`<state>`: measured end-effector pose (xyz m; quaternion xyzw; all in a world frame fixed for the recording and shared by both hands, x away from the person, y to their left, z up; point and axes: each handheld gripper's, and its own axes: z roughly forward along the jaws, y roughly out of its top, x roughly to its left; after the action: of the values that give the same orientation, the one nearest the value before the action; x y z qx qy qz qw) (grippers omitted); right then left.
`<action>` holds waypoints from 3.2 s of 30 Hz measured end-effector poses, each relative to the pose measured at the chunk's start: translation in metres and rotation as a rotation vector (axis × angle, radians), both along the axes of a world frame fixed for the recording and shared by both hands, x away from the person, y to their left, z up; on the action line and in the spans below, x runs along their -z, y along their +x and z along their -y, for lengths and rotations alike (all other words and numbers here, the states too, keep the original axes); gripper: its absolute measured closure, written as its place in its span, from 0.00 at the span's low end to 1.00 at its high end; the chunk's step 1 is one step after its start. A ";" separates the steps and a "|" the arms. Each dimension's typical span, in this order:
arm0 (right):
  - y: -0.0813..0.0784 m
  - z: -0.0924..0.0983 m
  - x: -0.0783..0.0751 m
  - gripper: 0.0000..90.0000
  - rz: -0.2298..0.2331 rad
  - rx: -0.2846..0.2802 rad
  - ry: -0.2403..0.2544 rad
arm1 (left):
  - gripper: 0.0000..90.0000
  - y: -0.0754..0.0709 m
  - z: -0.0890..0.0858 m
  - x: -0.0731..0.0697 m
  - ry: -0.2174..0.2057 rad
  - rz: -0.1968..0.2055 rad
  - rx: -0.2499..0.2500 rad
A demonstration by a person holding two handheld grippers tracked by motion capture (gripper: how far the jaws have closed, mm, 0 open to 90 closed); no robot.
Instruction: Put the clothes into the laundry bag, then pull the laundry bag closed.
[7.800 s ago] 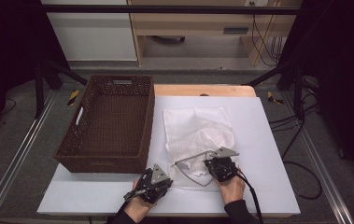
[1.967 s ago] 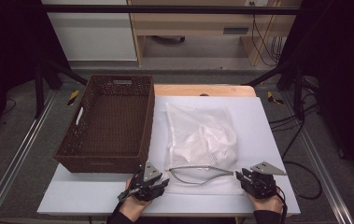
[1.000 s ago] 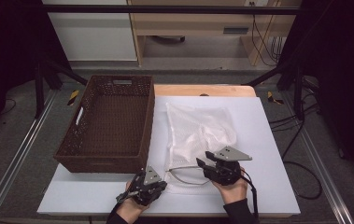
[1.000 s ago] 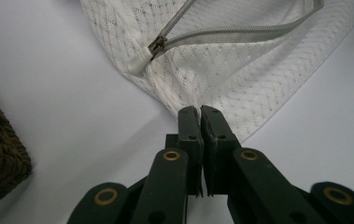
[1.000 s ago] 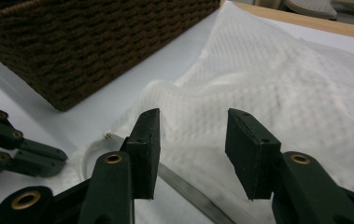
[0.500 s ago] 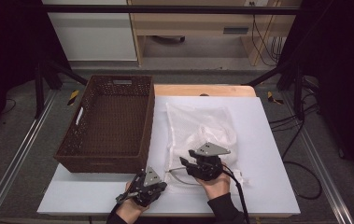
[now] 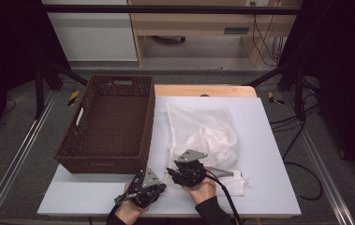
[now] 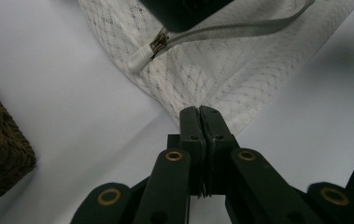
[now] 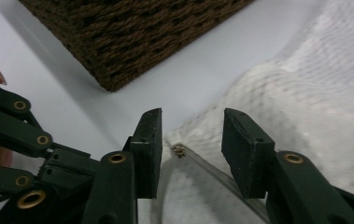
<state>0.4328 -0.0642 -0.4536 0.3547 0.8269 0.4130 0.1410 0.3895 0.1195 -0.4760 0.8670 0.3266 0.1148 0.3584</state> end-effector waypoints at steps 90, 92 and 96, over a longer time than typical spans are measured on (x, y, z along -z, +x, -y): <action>0.001 0.000 0.006 0.84 -0.047 0.064 0.037 | 0.97 0.015 0.011 0.003 -0.023 0.013 -0.044; 0.000 0.002 0.006 0.85 -0.050 0.062 0.034 | 0.97 0.016 0.010 0.003 -0.027 0.011 -0.044; -0.004 0.008 0.004 0.83 -0.047 0.059 0.066 | 0.97 0.016 0.010 0.003 -0.027 0.011 -0.045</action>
<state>0.4283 -0.0719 -0.4577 0.3929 0.8051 0.4273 0.1221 0.4051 0.1091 -0.4791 0.8540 0.3456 0.1231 0.3689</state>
